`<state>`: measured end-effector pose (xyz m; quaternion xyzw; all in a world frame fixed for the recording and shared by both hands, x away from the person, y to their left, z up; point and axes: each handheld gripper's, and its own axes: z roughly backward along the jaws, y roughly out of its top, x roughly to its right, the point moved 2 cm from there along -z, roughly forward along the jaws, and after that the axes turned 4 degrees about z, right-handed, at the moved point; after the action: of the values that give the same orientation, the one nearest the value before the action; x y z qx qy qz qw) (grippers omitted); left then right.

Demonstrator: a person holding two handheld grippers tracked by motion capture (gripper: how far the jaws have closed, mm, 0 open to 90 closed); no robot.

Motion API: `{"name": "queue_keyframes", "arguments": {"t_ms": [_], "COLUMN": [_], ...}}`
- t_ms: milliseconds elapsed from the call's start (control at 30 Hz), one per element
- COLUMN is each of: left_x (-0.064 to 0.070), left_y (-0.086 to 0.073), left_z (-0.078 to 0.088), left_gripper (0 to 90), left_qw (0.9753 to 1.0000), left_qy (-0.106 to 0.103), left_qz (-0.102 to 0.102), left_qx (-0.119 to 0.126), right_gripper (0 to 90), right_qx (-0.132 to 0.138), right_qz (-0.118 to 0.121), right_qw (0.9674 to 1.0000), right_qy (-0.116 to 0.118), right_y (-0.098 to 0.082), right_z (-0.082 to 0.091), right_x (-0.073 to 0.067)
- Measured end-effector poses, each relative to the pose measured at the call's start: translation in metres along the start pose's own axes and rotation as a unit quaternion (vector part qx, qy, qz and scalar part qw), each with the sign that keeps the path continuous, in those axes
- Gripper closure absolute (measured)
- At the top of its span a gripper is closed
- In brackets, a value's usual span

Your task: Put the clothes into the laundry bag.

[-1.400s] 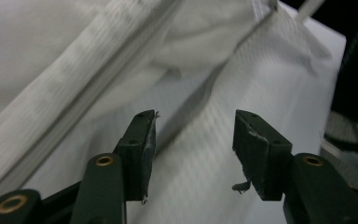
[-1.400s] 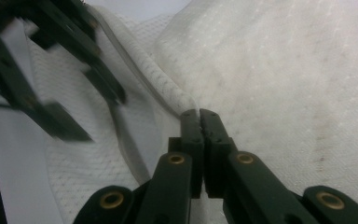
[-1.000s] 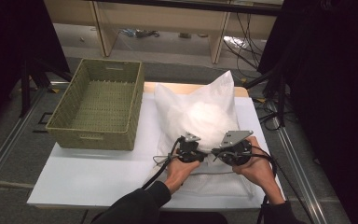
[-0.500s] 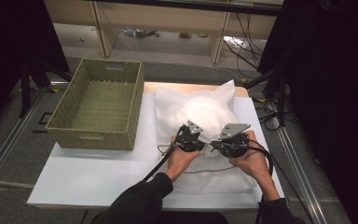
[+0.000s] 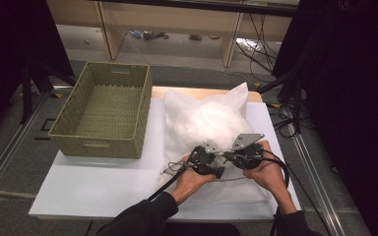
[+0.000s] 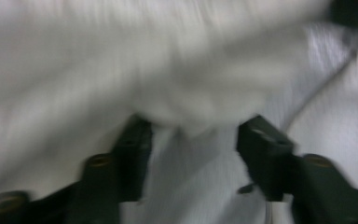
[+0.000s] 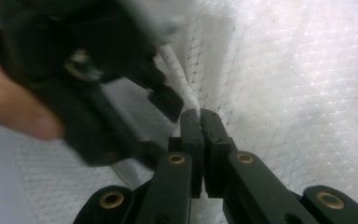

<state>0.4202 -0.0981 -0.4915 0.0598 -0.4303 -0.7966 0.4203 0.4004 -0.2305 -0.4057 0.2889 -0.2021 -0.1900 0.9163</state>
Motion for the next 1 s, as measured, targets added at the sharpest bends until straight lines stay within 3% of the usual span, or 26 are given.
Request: {"name": "queue_keyframes", "arguments": {"t_ms": [33,100,133,167,233,367,433,467,533,600,667,700,733,867,967,1000], "left_x": [-0.003,-0.005,-0.006,-0.008,-0.011,-0.013,-0.018,-0.018,-0.018,-0.018,-0.015,-0.015,-0.015,-0.011,-0.012,-0.013], "left_y": [0.003,0.007,0.009,0.011,0.017,0.037,0.047,0.049,0.047,0.041,0.032,0.028,0.024,0.009,-0.001,-0.004], "left_z": [-0.003,-0.009,-0.011,-0.013,-0.015,-0.021,-0.025,-0.028,-0.031,-0.026,-0.021,-0.017,-0.012,0.023,0.061,0.073], "left_gripper": [57.7,74.0,77.8,81.1,83.4,85.1,85.0,84.9,83.1,75.7,71.8,66.9,63.3,45.9,44.6,44.6], "left_qw": [0.9999,1.0000,0.9999,0.9997,0.9988,0.9955,0.9919,0.9910,0.9922,0.9936,0.9966,0.9970,0.9980,0.9994,0.9988,0.9987], "left_qy": [-0.004,0.005,0.013,0.020,0.041,0.071,0.100,0.108,0.098,0.093,0.065,0.060,0.051,0.015,-0.008,-0.003], "left_qz": [-0.004,0.006,0.006,0.005,-0.011,-0.014,-0.038,-0.030,-0.009,-0.036,-0.011,-0.014,-0.017,-0.029,-0.042,-0.046], "left_qx": [-0.009,0.003,0.008,0.013,0.024,0.061,0.068,0.072,0.076,0.053,0.049,0.047,0.033,0.010,0.022,0.024], "right_gripper": [90.0,90.0,90.0,90.0,90.0,90.0,90.0,90.0,90.0,90.0,90.0,90.0,90.0,90.0,90.0,90.0], "right_qx": [-0.001,-0.001,-0.001,-0.003,0.002,0.009,0.012,0.011,0.012,0.006,0.008,0.002,0.003,0.006,0.006,0.008], "right_qz": [0.003,0.000,0.009,0.002,-0.002,-0.014,-0.017,-0.019,-0.033,-0.031,-0.027,-0.034,-0.025,-0.020,-0.023,-0.023], "right_qw": [1.0000,1.0000,0.9999,1.0000,1.0000,0.9998,0.9996,0.9996,0.9991,0.9993,0.9994,0.9992,0.9995,0.9997,0.9996,0.9996], "right_qy": [-0.002,0.002,0.006,0.002,0.002,-0.006,-0.017,-0.018,-0.024,-0.019,-0.020,-0.019,-0.018,-0.012,-0.014,-0.016], "right_y": [-0.001,-0.001,-0.002,-0.002,-0.003,-0.002,-0.002,-0.002,-0.004,-0.007,-0.009,-0.010,-0.010,-0.009,-0.010,-0.009], "right_z": [0.000,0.001,0.001,0.003,0.003,0.003,0.002,0.002,-0.001,-0.002,-0.003,-0.003,-0.003,0.002,0.005,0.006], "right_x": [0.000,-0.001,0.000,-0.001,0.001,0.007,0.012,0.015,0.018,0.019,0.018,0.017,0.017,0.012,0.011,0.010]}}
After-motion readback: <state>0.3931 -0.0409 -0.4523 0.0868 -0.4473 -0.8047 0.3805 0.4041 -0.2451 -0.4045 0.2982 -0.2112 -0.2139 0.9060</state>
